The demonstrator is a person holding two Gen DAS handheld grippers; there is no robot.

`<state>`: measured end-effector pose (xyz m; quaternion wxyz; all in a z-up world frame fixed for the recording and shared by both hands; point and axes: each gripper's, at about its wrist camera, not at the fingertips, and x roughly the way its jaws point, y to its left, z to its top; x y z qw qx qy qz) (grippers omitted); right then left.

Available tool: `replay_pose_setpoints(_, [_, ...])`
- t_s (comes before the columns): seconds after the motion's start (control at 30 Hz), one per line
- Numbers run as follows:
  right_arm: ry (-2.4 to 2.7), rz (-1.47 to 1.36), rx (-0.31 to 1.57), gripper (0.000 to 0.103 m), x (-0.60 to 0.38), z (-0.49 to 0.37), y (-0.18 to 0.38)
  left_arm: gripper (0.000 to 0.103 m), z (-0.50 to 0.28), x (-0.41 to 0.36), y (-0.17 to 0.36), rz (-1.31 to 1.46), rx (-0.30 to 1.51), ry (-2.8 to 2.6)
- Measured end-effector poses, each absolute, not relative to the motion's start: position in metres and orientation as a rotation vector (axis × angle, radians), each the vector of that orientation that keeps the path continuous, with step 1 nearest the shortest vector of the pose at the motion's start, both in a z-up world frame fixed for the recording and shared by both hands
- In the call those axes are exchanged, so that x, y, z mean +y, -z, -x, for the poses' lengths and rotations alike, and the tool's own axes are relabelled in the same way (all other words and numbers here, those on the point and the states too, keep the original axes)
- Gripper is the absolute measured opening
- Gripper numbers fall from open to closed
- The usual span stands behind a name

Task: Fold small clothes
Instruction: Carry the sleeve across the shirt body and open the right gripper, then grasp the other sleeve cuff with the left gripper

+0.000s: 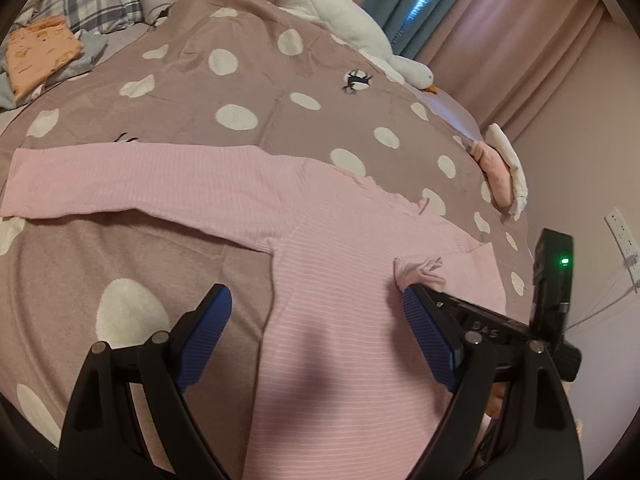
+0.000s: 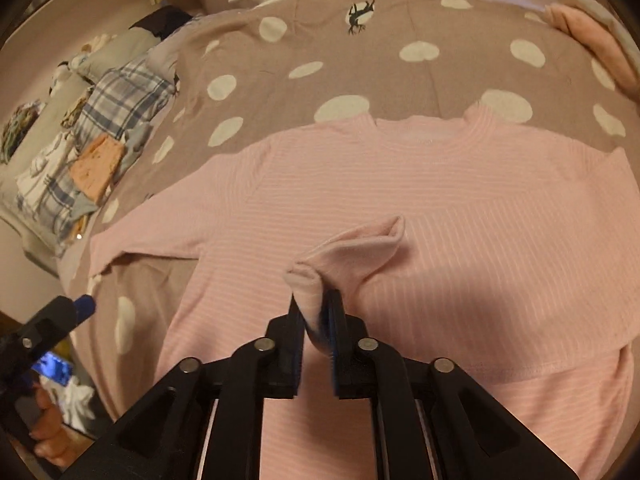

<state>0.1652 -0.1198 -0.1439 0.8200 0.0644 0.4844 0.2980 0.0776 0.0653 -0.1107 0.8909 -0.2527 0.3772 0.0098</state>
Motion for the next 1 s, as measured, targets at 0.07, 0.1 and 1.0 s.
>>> replay_pose_setpoints(0.07, [-0.639, -0.156, 0.992, 0.046, -0.130, -0.161, 0.132, 0.087, -0.082, 0.061, 0.109, 0.530, 0.784, 0.013])
replay_pose_setpoints(0.1, [-0.629, -0.167, 0.957, 0.054, -0.140, -0.156, 0.122, 0.087, -0.085, 0.058, 0.108, 0.536, 0.788, 0.034])
replay_pose_setpoints(1.0, [-0.145, -0.534, 0.870, 0.059, -0.302, -0.115, 0.149, 0.005, -0.194, -0.037, 0.175, 0.475, 1.009, 0.269])
